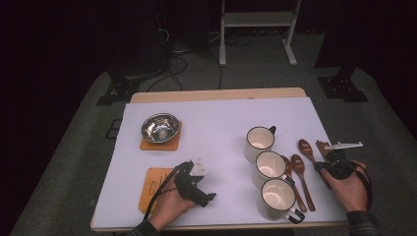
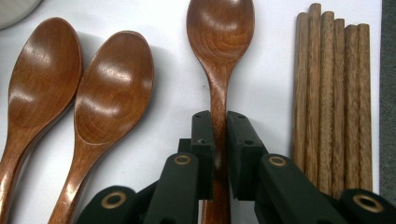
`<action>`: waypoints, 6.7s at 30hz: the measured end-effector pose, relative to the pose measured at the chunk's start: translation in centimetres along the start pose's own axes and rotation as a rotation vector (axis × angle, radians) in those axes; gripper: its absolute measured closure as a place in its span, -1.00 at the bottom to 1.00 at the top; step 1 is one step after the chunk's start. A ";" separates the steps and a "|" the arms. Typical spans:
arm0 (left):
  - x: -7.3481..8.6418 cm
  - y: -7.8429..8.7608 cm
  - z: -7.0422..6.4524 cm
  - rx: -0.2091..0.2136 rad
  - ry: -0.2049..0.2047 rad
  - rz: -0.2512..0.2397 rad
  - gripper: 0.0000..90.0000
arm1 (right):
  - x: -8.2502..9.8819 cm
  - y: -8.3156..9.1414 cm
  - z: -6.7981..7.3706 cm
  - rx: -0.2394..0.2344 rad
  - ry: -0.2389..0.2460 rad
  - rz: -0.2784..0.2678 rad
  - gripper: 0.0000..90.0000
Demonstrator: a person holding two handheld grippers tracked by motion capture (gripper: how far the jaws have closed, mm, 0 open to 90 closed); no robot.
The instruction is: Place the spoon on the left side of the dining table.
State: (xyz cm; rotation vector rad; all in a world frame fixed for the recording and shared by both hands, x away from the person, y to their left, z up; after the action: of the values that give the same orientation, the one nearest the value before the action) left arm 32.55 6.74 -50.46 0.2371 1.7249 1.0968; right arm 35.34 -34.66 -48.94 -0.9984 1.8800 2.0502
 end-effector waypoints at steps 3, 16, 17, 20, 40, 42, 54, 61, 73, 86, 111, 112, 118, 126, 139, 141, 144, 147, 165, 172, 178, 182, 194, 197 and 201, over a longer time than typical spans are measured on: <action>0.0 0.0 0.0 0.000 0.000 0.000 -1.00 | -0.2 0.1 0.0 -0.006 -0.002 -0.006 0.80; 0.0 0.0 0.0 0.000 0.000 0.000 -1.00 | -0.8 0.5 -0.1 -0.033 -0.005 -0.031 0.80; 0.0 0.0 0.0 0.000 0.001 0.000 -1.00 | -0.8 0.6 -0.1 -0.033 -0.006 -0.034 0.80; 0.0 0.0 0.0 0.000 0.001 0.000 -1.00 | -0.9 0.6 -0.2 -0.037 -0.010 -0.040 0.80; 0.0 0.0 0.0 0.000 -0.001 0.001 -1.00 | -2.4 1.8 -0.4 -0.051 -0.004 -0.092 0.80; 0.0 0.0 0.0 0.000 0.000 0.001 -1.00 | -2.6 1.9 -0.4 -0.054 -0.003 -0.097 0.80; 0.0 0.0 0.0 0.000 0.003 0.001 -1.00 | -3.7 2.4 0.0 -0.067 0.008 -0.124 0.80; 0.0 0.0 0.0 0.000 0.002 0.002 -1.00 | -4.4 2.7 0.1 -0.071 0.014 -0.142 0.80; 0.0 0.0 0.0 0.000 -0.001 0.004 -1.00 | -6.0 3.3 0.8 -0.086 0.038 -0.177 0.80; 0.0 0.0 0.0 0.001 0.002 0.002 -1.00 | -8.2 3.8 2.0 -0.120 0.070 -0.210 0.80; 0.0 0.0 0.0 0.000 -0.002 0.004 -1.00 | -11.6 4.0 5.1 -0.181 0.142 -0.251 0.80; 0.0 0.0 0.0 -0.001 -0.002 0.004 -1.00 | -11.8 3.9 5.4 -0.190 0.145 -0.255 0.80; 0.0 0.0 0.0 0.000 0.000 0.001 -1.00 | -12.3 3.5 6.1 -0.210 0.169 -0.253 0.80; 0.0 0.0 0.0 -0.001 0.000 0.001 -1.00 | -13.4 3.4 7.3 -0.224 0.204 -0.244 0.80; 0.0 0.0 0.0 -0.001 0.001 -0.002 -1.00 | -15.1 2.9 9.1 -0.246 0.243 -0.237 0.80; 0.0 0.0 0.0 -0.001 0.001 -0.002 -1.00 | -15.5 2.8 9.5 -0.249 0.252 -0.236 0.80; 0.0 0.0 0.0 -0.001 0.001 -0.002 -1.00 | -16.1 2.6 10.1 -0.258 0.260 -0.231 0.80; 0.0 0.0 0.0 -0.002 0.001 -0.002 -1.00 | -16.5 2.3 10.4 -0.263 0.272 -0.226 0.80; 0.0 0.0 0.0 -0.002 0.001 -0.003 -1.00 | -19.0 1.2 12.9 -0.295 0.327 -0.211 0.80; 0.0 0.0 0.0 -0.001 0.003 -0.004 -1.00 | -20.3 1.0 14.3 -0.308 0.351 -0.207 0.80; 0.0 0.0 0.0 -0.004 0.000 -0.004 -1.00 | -21.3 0.8 15.4 -0.320 0.369 -0.210 0.80; 0.0 0.0 0.0 -0.003 -0.002 -0.001 -1.00 | -21.8 0.5 15.9 -0.327 0.377 -0.209 0.80; 0.0 0.0 0.0 -0.003 0.001 -0.003 -1.00 | -23.2 -0.1 17.8 -0.358 0.405 -0.204 0.80; 0.0 0.0 0.0 -0.002 0.002 -0.003 -1.00 | -23.6 -0.3 18.3 -0.361 0.410 -0.200 0.80; 0.0 0.0 0.0 -0.002 0.000 0.000 -1.00 | -24.0 -0.8 19.0 -0.365 0.426 -0.196 0.80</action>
State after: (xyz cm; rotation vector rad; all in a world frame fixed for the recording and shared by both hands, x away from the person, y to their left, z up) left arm 32.55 6.74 -50.46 0.2354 1.7232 1.0982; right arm 47.33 -9.52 -36.14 -1.7534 1.5079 2.2374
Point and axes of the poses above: each handheld gripper's, and its own axes: y roughly backward along the jaws, x roughly out of its underside, z roughly to its left, the point moved 6 cm from there along -y, roughly forward along the jaws, and after that the axes turned 6 degrees about y, right-handed, at the moved point
